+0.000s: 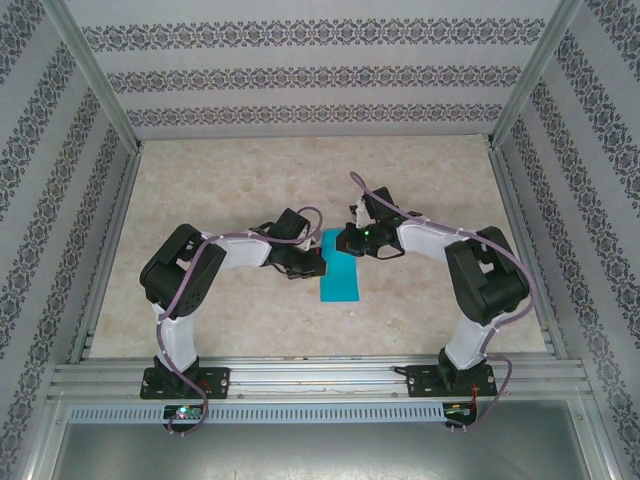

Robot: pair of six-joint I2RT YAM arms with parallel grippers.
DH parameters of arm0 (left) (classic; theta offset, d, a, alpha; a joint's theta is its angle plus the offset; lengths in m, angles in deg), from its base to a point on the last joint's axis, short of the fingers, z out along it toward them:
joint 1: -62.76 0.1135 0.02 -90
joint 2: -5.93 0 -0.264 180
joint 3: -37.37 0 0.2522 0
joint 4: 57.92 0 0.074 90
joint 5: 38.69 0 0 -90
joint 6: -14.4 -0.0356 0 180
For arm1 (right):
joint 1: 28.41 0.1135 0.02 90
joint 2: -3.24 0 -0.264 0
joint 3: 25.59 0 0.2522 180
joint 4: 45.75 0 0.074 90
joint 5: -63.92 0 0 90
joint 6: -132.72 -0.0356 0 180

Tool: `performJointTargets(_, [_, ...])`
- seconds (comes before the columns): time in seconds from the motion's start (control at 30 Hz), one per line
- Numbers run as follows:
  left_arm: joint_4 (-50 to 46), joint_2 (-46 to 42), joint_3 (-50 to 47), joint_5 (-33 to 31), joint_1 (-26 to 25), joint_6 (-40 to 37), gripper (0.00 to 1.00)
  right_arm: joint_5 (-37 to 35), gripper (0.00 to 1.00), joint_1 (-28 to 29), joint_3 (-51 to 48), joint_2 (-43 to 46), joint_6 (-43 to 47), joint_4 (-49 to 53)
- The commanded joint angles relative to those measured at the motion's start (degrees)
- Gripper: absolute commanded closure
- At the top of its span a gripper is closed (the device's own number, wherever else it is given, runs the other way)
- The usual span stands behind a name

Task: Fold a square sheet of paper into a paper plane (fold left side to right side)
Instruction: Hold the square sheet of paper at the center of the table, then first fold the square sheet of paper in half at the center of the table.

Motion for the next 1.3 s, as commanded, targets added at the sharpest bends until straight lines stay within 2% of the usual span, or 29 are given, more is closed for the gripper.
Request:
performJointTargets(0.0, [-2.69,1.11,-2.88,-4.37,-1.82,2.84,1.00,-1.19,0.96,0.50,-3.19,5.12,0.46,2.93])
performJointTargets(0.2, [-2.78,0.78,-3.16,-4.87,-2.04,3.51,1.00,-1.98,1.00,3.54,-10.93,10.40,-2.52,1.89])
performJointTargets(0.7, [-1.60,0.60,-0.86,-3.42,-2.07,4.46,1.00,-4.03,1.00,7.09,-14.33,3.08,-2.90,3.01])
performJointTargets(0.93, [-1.70,-0.76,2.59,-3.12,-1.86,4.30,0.95,-5.64,1.00,7.32,-16.39,2.32,-2.07,4.57])
performJointTargets(1.27, [-1.23,1.11,5.23,-2.60,-1.69,2.70,0.96,-8.19,1.00,6.54,-15.98,2.23,-0.33,6.24])
